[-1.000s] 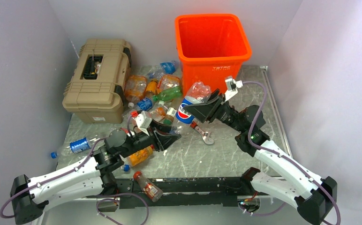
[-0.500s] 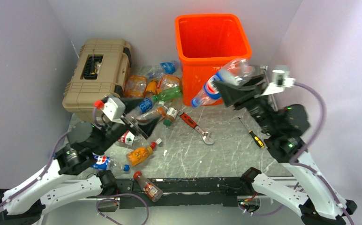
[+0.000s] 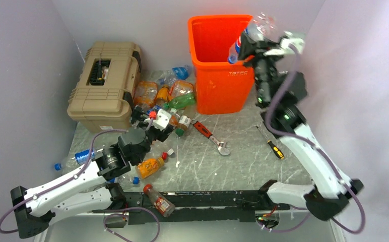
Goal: Put the plastic bottles in the bin
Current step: Place the plastic bottle in the trash bin.
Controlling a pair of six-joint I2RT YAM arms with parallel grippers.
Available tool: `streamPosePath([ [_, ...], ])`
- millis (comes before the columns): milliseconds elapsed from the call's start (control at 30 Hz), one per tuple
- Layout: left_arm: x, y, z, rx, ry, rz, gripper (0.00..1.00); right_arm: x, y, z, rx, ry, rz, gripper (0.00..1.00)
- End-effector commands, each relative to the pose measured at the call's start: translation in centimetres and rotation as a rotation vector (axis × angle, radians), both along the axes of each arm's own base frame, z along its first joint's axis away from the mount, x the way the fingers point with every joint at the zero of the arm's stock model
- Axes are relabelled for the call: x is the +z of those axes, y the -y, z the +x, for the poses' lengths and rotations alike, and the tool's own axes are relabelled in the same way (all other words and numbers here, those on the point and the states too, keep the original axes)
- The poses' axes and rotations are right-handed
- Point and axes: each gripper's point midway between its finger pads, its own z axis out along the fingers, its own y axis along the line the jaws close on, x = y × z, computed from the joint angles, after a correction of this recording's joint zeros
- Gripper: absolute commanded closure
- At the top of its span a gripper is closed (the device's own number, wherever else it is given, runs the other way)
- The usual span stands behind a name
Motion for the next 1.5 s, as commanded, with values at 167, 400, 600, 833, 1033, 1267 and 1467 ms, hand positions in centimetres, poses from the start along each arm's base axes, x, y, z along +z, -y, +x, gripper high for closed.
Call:
streamPosePath([
  [167, 4.4, -4.4, -1.4, 0.088, 0.135, -0.209, 0.0, 0.9, 1.1, 9.6, -0.136, -0.02, -0.014, 0.62],
  [400, 3.9, -3.5, -1.4, 0.05, 0.121, -0.198, 0.01, -3.9, 0.8, 17.7, -0.113, -0.169, -0.03, 0.62],
  [600, 3.3, -2.8, -0.8, 0.053, 0.095, -0.151, 0.01, -7.6, -0.4, 21.5, -0.072, -0.268, -0.044, 0.6],
  [833, 2.5, -2.5, -0.8, 0.041, 0.071, -0.109, 0.01, -10.3, -1.6, 23.8, -0.031, -0.347, -0.048, 0.32],
  [1033, 2.3, -2.2, -0.7, 0.032, 0.064, -0.103, 0.0, -10.7, -1.8, 23.8, -0.02, -0.363, -0.047, 0.15],
  [1267, 2.1, -2.5, -0.5, 0.06, 0.066, -0.093, 0.01, -6.0, -1.6, 20.9, 0.025, -0.277, -0.007, 0.11],
  [1467, 1.3, -2.8, 0.2, 0.125, 0.052, -0.063, 0.01, 0.0, -2.4, 13.5, 0.178, -0.149, 0.055, 0.12],
])
